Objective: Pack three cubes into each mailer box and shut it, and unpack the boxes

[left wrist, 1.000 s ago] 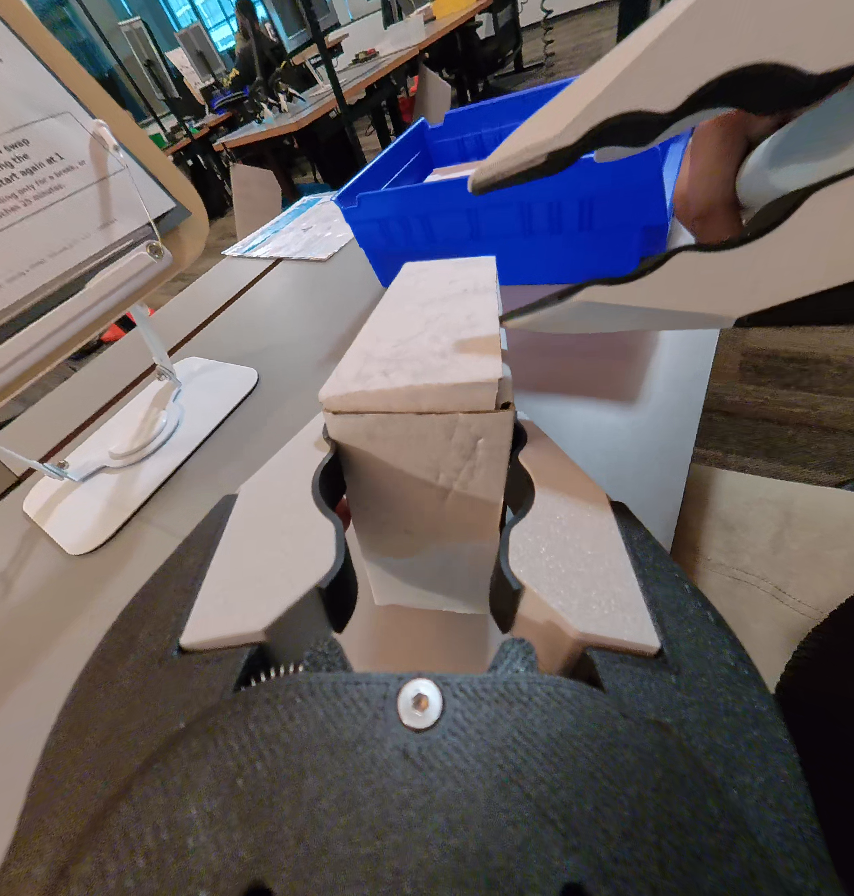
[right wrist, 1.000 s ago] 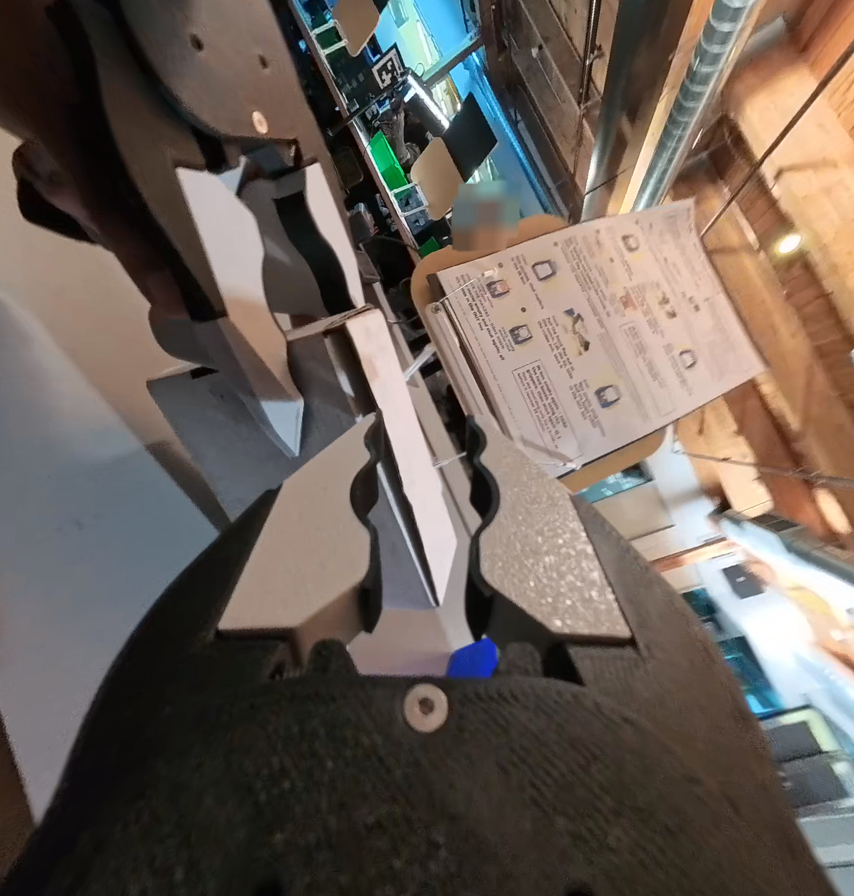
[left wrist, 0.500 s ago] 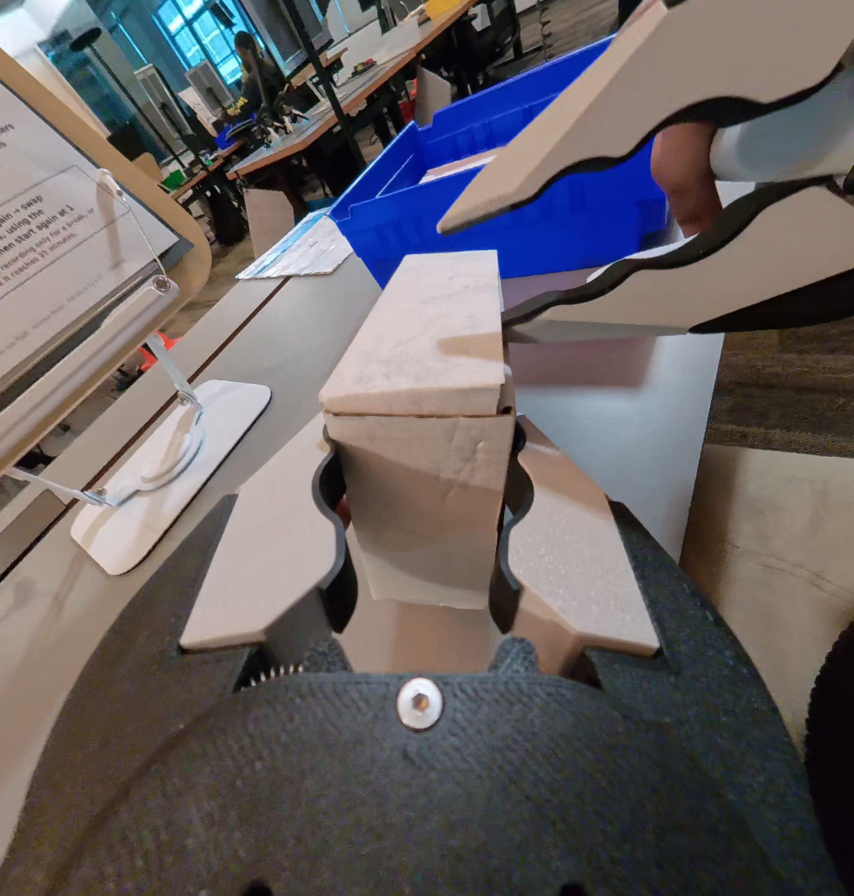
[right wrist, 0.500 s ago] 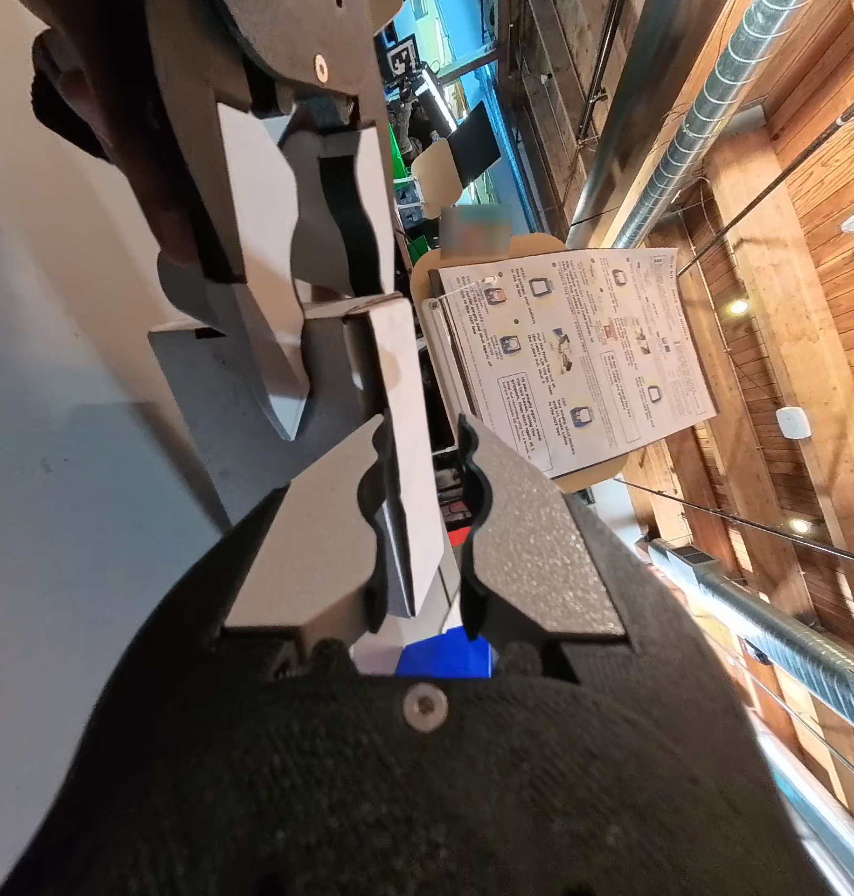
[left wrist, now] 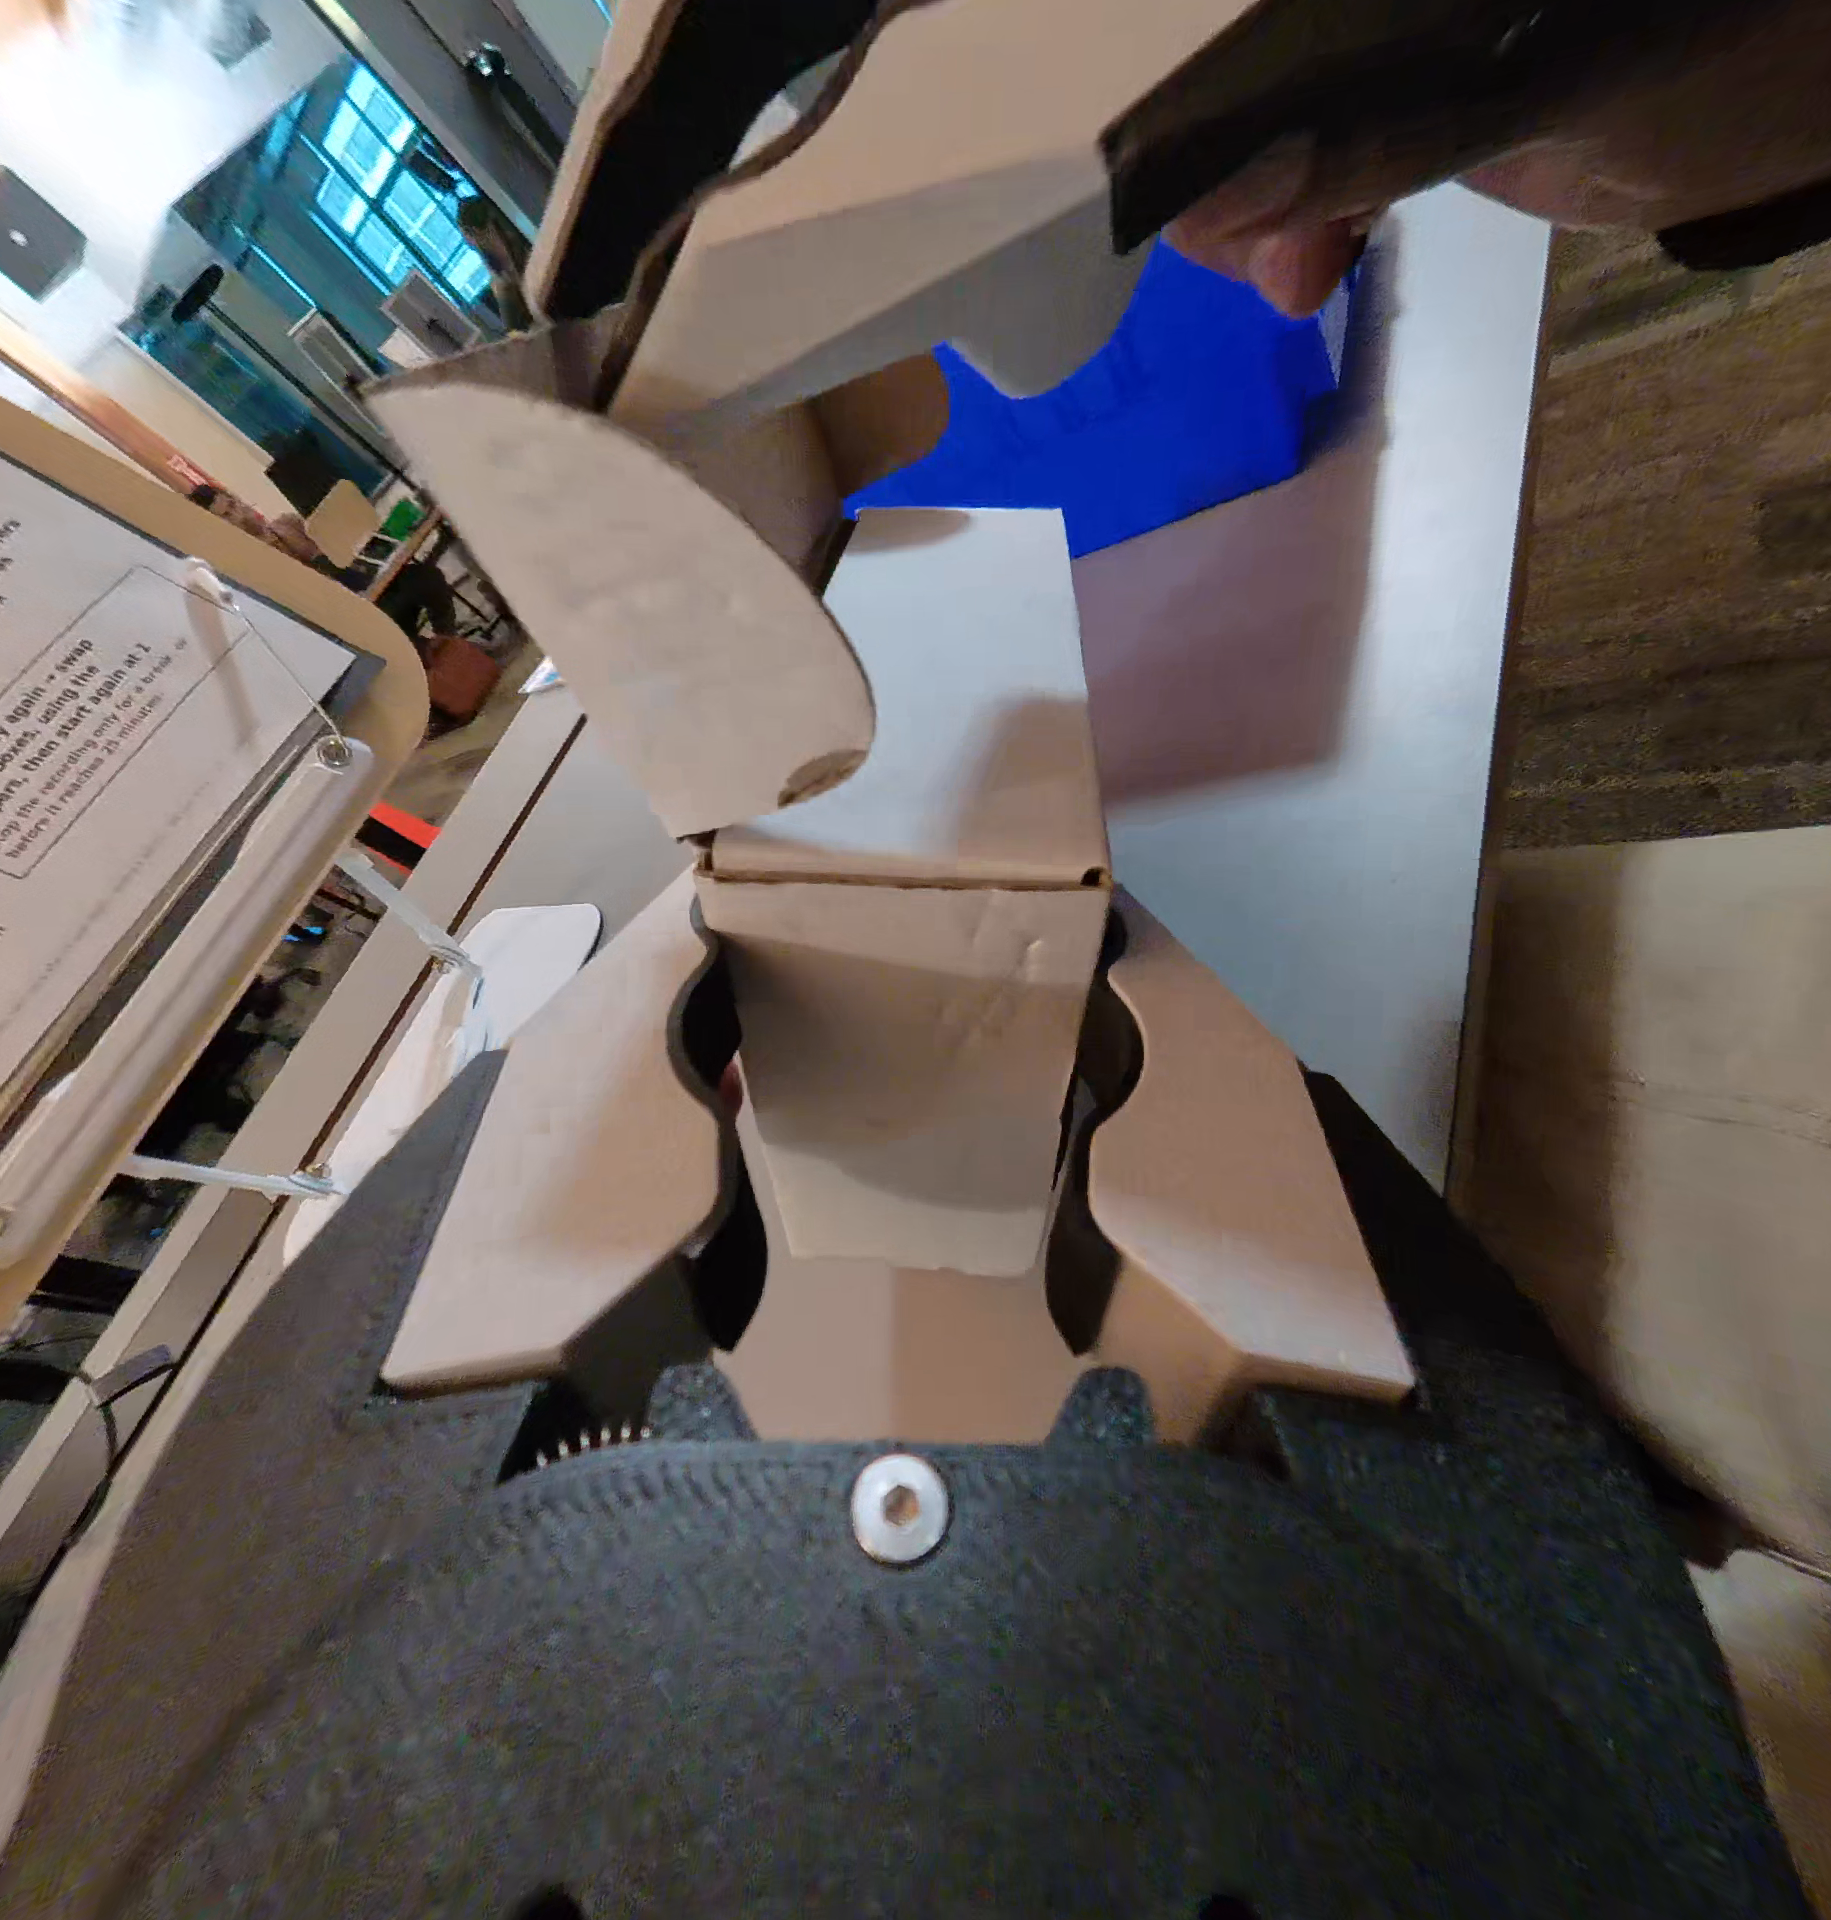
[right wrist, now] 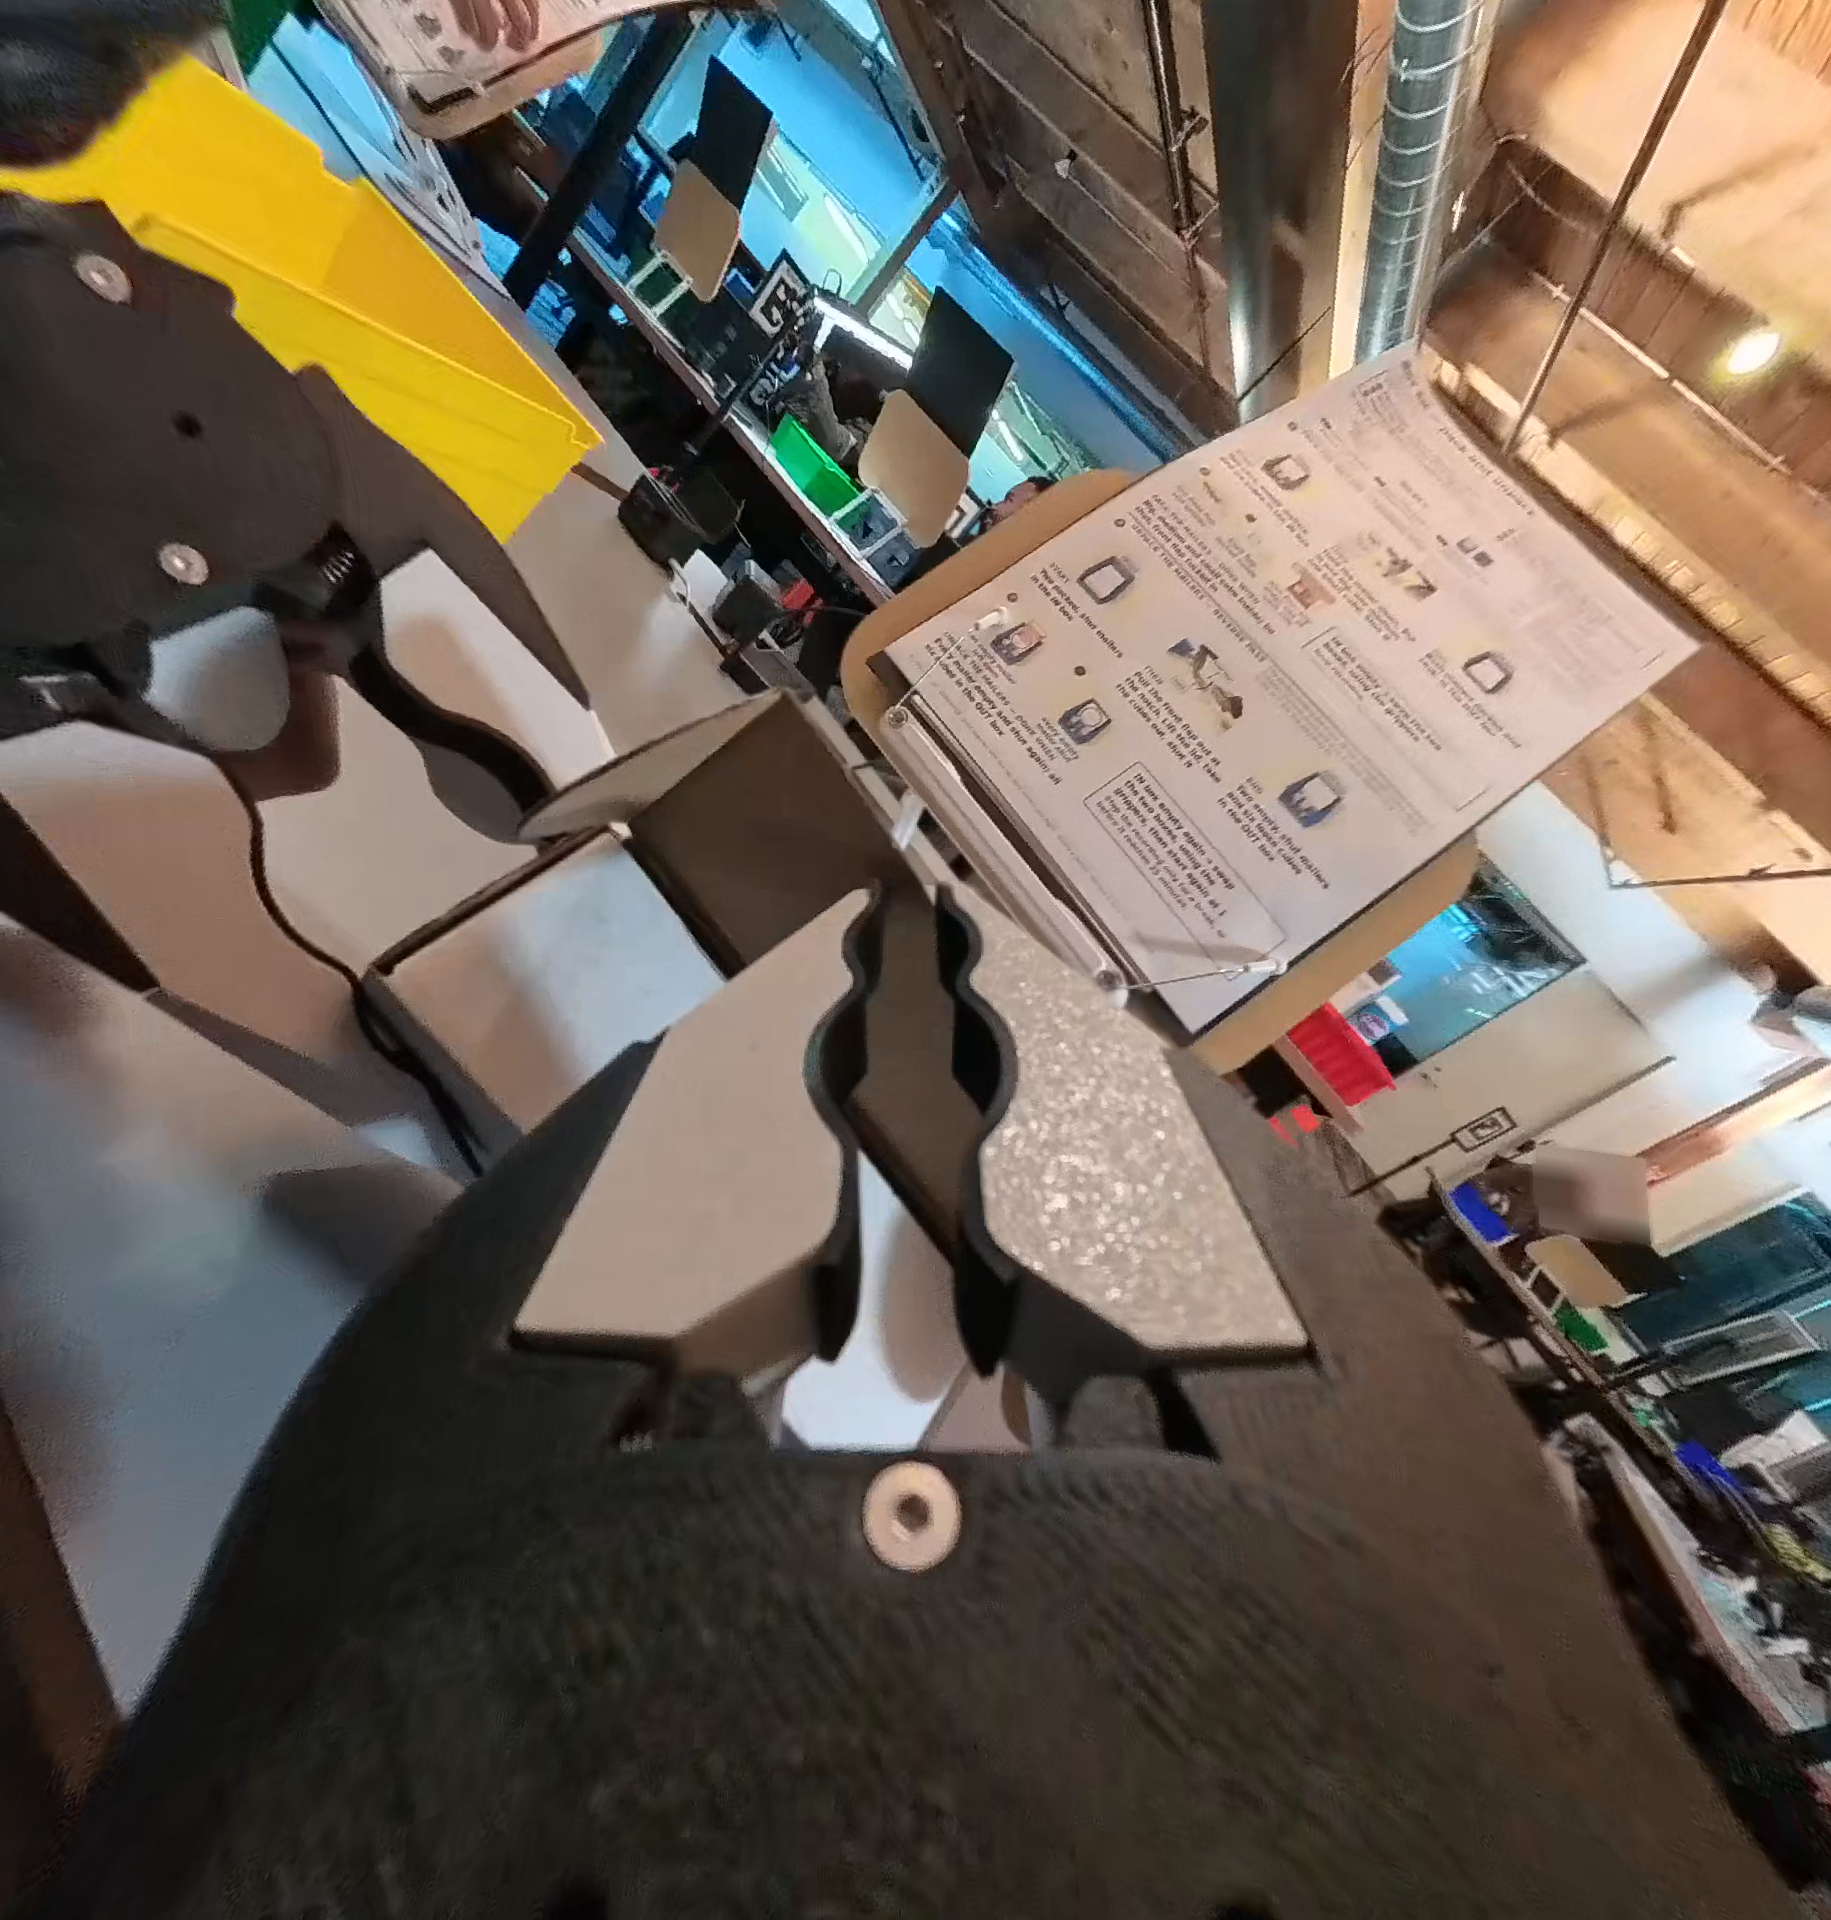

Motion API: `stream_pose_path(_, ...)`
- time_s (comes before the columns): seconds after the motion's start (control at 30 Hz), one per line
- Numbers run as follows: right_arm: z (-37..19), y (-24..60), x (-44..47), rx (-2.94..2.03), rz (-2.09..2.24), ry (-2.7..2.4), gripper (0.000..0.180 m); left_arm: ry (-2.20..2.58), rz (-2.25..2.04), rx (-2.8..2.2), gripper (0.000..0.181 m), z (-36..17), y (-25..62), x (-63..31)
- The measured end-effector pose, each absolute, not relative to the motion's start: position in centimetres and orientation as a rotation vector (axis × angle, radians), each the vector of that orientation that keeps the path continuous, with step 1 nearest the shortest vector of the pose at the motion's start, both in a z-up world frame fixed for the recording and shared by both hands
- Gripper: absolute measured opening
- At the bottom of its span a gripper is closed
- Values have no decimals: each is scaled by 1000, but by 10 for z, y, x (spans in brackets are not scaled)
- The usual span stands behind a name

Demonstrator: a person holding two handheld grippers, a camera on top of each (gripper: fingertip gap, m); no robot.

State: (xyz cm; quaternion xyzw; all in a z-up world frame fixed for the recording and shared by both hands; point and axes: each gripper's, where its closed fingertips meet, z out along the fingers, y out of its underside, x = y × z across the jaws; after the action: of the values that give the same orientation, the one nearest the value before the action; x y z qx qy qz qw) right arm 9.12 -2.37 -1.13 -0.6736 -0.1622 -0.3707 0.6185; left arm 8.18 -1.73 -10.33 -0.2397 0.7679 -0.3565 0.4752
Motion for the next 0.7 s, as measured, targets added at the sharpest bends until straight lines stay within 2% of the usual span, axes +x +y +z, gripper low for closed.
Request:
stream_pose_path(0.23,-25,-19,76,-1514,-1070,-554,3,1888,-886,-562,68,-109,-5,81)
stream_pose_path(0.33,-34,-14,68,-1528,-1068,-600,3,1858,-1032,-545,84,-95,-9,73)
stream_pose_path(0.43,-36,-12,67,-1537,-1028,-578,3,1805,-1179,-519,85,-75,-14,63)
stream_pose_path(0.47,-36,-12,67,-1540,-1010,-566,3,1776,-1229,-521,80,-68,-15,61)
stream_pose_path(0.53,-35,-11,67,-1541,-976,-549,4,1705,-1302,-536,47,-54,-12,58)
stream_pose_path(0.7,-37,-17,64,-1582,-656,-430,12,1676,-1232,-548,28,-56,-6,62)
